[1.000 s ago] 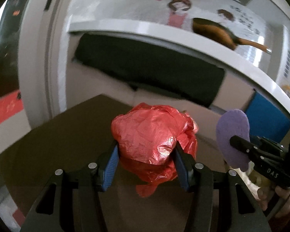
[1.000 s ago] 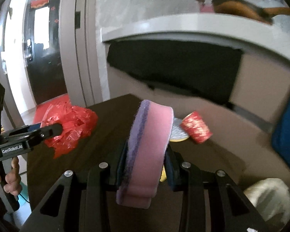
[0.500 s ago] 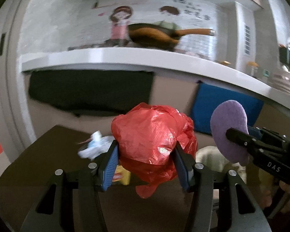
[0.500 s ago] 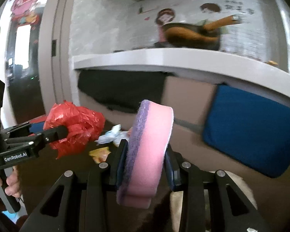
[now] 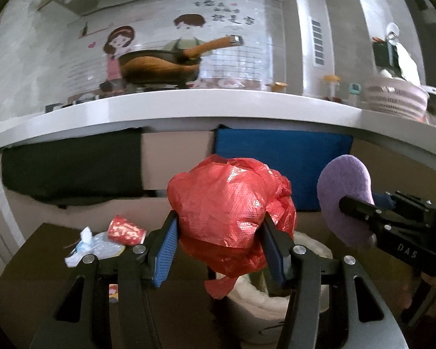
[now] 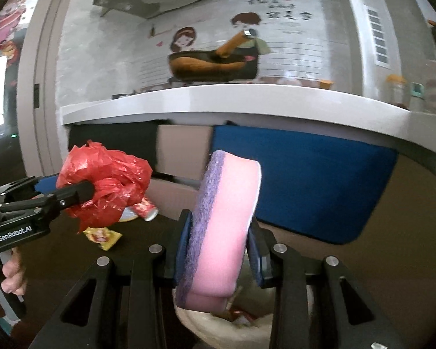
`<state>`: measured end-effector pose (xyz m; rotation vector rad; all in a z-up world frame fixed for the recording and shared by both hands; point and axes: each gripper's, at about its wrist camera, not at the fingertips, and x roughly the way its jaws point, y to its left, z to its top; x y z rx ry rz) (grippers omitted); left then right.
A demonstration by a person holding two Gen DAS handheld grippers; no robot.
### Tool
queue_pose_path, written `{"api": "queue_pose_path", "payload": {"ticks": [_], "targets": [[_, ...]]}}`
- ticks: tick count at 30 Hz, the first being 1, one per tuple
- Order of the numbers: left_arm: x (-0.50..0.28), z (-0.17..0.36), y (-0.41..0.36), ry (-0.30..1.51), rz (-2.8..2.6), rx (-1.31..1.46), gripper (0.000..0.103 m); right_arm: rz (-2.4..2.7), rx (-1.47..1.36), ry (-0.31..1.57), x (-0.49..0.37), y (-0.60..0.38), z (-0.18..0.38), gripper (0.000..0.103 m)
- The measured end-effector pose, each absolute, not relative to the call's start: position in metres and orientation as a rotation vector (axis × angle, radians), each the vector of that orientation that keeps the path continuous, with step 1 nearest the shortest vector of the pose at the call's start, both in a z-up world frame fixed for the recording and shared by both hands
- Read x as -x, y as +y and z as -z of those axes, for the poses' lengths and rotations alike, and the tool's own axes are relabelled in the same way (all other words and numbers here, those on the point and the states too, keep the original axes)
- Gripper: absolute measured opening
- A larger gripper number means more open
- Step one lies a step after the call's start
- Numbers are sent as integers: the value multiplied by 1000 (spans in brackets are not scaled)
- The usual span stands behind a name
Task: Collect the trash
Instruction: 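Lift the red bag with the left gripper while the right gripper carries the sponge toward the bin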
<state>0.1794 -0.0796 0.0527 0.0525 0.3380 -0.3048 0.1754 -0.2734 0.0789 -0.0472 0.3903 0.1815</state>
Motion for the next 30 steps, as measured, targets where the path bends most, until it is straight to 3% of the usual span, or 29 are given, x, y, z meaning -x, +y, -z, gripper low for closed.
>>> {"api": "queue_pose_path", "payload": {"ticks": [30], "targets": [[-251,27,-141,516,410,-22,55,-106,-62,495,-211,-339,-3,33]]}}
